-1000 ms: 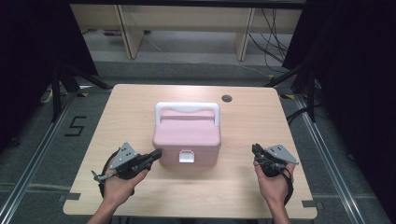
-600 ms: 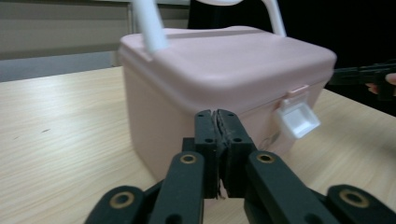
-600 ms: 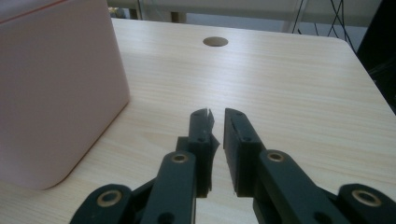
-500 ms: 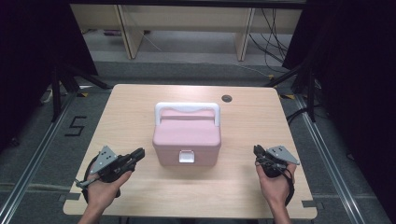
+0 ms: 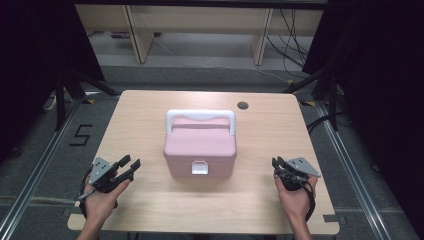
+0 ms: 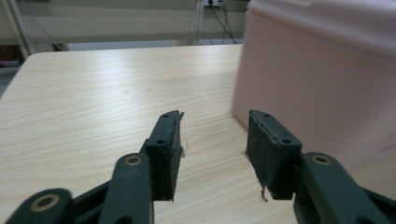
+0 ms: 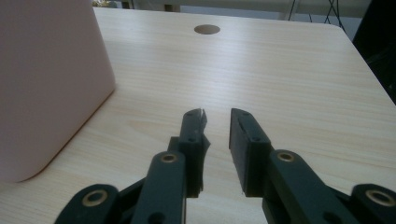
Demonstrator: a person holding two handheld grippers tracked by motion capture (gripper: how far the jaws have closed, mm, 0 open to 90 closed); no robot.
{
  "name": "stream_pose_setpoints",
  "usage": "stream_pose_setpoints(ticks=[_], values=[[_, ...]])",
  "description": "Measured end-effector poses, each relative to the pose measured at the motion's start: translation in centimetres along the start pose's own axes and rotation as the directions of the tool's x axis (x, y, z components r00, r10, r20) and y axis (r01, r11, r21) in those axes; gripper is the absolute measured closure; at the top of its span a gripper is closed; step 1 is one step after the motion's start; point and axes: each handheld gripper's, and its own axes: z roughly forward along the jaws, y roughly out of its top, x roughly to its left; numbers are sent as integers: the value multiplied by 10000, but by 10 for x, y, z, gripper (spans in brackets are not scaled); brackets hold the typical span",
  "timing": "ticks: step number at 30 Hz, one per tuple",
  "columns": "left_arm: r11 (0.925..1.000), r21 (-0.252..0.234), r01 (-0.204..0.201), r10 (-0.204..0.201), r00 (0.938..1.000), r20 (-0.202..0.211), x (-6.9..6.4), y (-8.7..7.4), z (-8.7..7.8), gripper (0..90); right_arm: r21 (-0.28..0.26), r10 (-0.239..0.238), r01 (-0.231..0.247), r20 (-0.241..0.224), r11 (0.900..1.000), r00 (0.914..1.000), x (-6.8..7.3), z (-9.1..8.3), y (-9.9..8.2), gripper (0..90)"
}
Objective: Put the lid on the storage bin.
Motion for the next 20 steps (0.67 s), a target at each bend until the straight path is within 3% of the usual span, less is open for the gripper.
stream_pose_setpoints(ticks=[1, 2, 3, 4, 6, 8, 10, 14, 15, 16, 20], values=[[10000, -8, 13, -14, 9999, -124, 3, -2, 1, 507, 66, 345, -345, -3, 9994, 9994, 2, -1, -1, 745], [10000, 11, -26, 26, 9998, -215, 5, -4, 1, 495, 3, -163, 163, 80, 9999, 9998, -2, 0, -1, 740], [9999, -104, -73, 70, 9996, -264, 7, -6, 2, 488, 182, 337, -338, 65, 9993, 9994, 1, 1, -3, 735], [9999, -121, -41, 37, 9995, -328, 9, -8, 2, 481, 110, -167, 167, -9, 9998, 9999, -3, 4, -4, 729], [9996, -268, 31, -39, 9995, -305, 13, -11, 3, 471, 39, -163, 163, 55, 9999, 9999, -3, 4, -6, 717], [9995, -293, 118, -129, 9993, -365, 14, -14, 3, 462, 119, 343, -343, 19, 9993, 9994, 1, 4, -7, 705], [9992, -383, 145, -157, 9994, -322, 16, -18, 3, 451, 126, -93, 92, 48, 9999, 9999, -2, 5, -8, 687], [9986, -489, 178, -190, 9995, -248, 18, -21, 3, 437, 204, -259, 259, -35, 9995, 9997, -2, 7, -10, 649], [9987, -447, 227, -242, 9991, -340, 18, -21, 2, 435, 200, 141, -139, -99, 9997, 9999, 1, 7, -10, 642], [9985, -472, 260, -276, 9991, -335, 19, -21, 2, 434, 98, -216, 217, -145, 9997, 9997, -1, 7, -10, 636], [9982, -478, 351, -371, 9985, -404, 19, -21, 1, 430, 8, -60, 60, -119, 10000, 9999, 1, 8, -11, 619]])
